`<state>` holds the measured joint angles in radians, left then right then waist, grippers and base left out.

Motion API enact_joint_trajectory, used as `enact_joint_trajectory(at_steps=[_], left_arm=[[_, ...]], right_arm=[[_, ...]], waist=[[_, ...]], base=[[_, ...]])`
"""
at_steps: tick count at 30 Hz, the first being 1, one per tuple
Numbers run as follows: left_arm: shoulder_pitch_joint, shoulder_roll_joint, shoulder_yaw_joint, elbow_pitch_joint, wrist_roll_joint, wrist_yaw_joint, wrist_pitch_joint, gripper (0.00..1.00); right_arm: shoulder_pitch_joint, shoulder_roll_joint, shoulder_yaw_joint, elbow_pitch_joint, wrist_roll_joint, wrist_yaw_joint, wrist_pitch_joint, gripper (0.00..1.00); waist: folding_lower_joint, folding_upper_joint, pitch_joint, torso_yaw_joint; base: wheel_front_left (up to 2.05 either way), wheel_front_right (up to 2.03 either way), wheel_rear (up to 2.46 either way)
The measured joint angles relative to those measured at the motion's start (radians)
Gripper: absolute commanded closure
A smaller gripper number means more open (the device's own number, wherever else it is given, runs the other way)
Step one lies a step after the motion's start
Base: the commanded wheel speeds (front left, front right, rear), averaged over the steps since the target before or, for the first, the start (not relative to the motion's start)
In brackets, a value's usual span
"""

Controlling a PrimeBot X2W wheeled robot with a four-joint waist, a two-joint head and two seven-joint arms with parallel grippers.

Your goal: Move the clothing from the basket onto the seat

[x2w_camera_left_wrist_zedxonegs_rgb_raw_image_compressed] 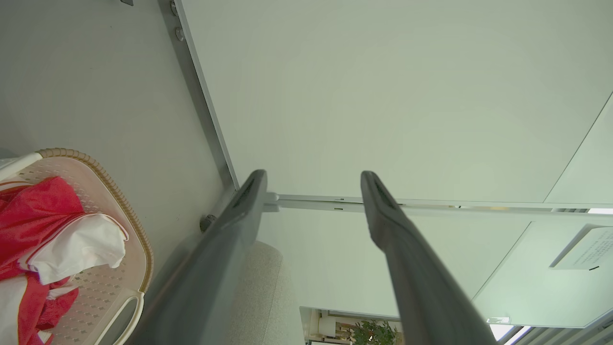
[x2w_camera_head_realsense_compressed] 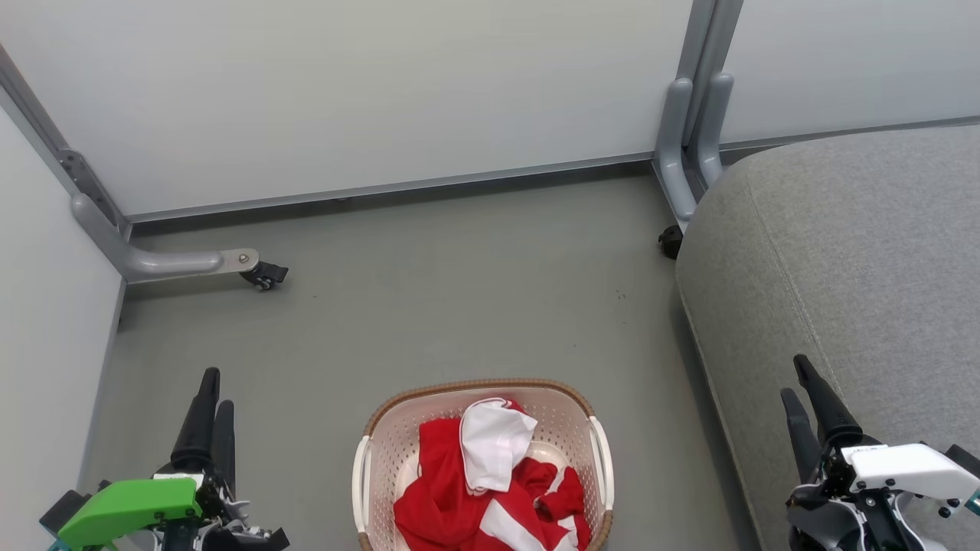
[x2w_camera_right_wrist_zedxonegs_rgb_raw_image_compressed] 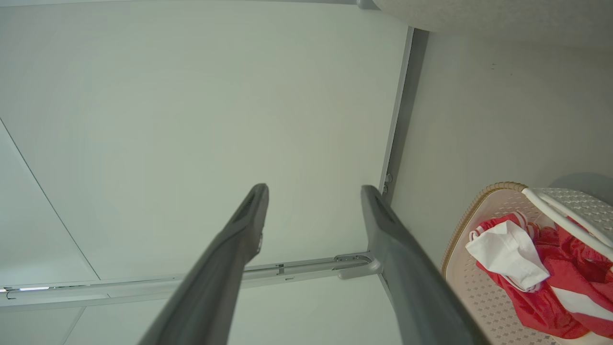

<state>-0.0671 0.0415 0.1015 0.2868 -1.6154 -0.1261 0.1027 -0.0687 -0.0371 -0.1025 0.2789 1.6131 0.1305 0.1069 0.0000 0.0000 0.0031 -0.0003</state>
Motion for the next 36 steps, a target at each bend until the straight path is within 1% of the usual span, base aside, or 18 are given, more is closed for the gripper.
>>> enact_joint_trajectory(at_steps=[3,6,14,25,36], left_arm=[[0.000,0.000,-0.007,-0.002,0.014,0.000,-0.014,0.00],[0.000,0.000,-0.007,-0.010,0.065,0.000,-0.029,0.00],[0.005,0.000,0.001,-0.060,0.257,0.003,-0.067,0.00],[0.016,0.000,-0.046,-0.133,0.492,0.052,-0.113,0.00],[0.029,0.001,-0.082,-0.173,0.678,0.083,-0.152,0.00]], right_arm=[[0.000,0.000,0.016,-0.003,-0.011,0.000,-0.014,0.00],[0.000,-0.001,0.028,-0.006,-0.041,0.000,-0.030,0.00],[0.000,-0.001,0.027,-0.035,-0.224,0.000,-0.070,0.00],[0.010,-0.001,0.095,-0.077,-0.480,0.000,-0.115,0.00],[0.012,-0.003,0.127,-0.112,-0.666,0.000,-0.153,0.00]], waist=[[0.0000,0.0000,0.000,0.000],[0.0000,0.0000,0.000,-0.001],[0.0000,0.0000,0.003,-0.002],[0.0000,0.0000,0.010,-0.002],[0.0000,0.0000,0.015,-0.006]], base=[[0.00,0.00,0.00],[0.00,0.00,0.00],[0.00,0.00,0.00],[0.00,0.00,0.00],[0.00,0.00,0.00]])
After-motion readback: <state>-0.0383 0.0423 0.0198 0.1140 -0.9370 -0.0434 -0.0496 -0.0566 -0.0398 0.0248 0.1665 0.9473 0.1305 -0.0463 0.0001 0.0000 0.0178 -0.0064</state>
